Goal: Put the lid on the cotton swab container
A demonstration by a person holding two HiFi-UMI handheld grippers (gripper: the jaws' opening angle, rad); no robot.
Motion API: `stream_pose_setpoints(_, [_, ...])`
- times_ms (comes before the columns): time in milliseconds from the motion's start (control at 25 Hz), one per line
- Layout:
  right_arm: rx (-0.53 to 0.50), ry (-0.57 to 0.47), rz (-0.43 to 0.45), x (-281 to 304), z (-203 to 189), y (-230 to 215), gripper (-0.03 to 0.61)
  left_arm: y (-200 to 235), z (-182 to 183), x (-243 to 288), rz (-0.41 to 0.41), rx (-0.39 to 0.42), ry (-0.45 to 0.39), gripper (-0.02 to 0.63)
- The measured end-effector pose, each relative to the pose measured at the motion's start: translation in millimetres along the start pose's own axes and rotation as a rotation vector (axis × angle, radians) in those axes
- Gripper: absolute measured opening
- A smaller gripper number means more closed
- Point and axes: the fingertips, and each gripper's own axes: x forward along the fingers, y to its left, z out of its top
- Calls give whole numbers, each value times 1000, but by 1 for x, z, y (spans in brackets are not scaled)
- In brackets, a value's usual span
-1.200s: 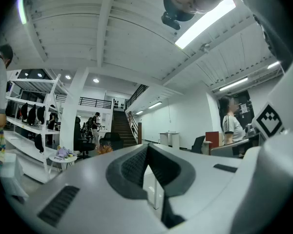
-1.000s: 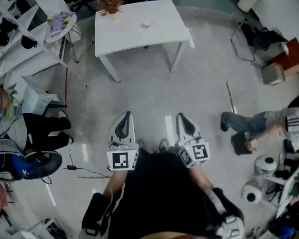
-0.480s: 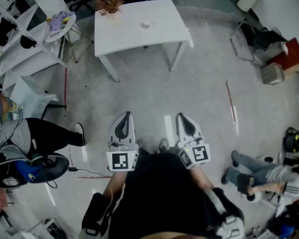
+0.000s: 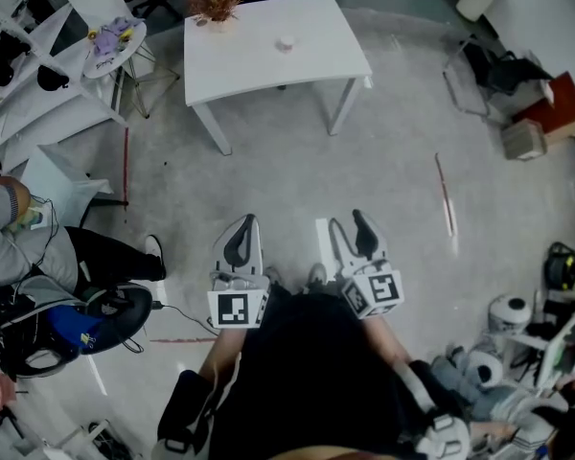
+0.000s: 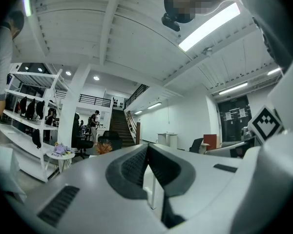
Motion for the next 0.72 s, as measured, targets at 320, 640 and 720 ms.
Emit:
stream_pose_setpoints(320, [5, 6, -34, 21, -5, 32, 187, 38, -6, -2, -29, -21, 13, 6])
stream_pose_setpoints(640, [2, 25, -66, 44, -17, 49, 187, 63, -13, 11, -71, -40, 15, 6])
stream_pose_setpoints(720, [14, 22, -62, 55, -14, 48, 187, 67, -16, 21, -74, -50, 30, 6])
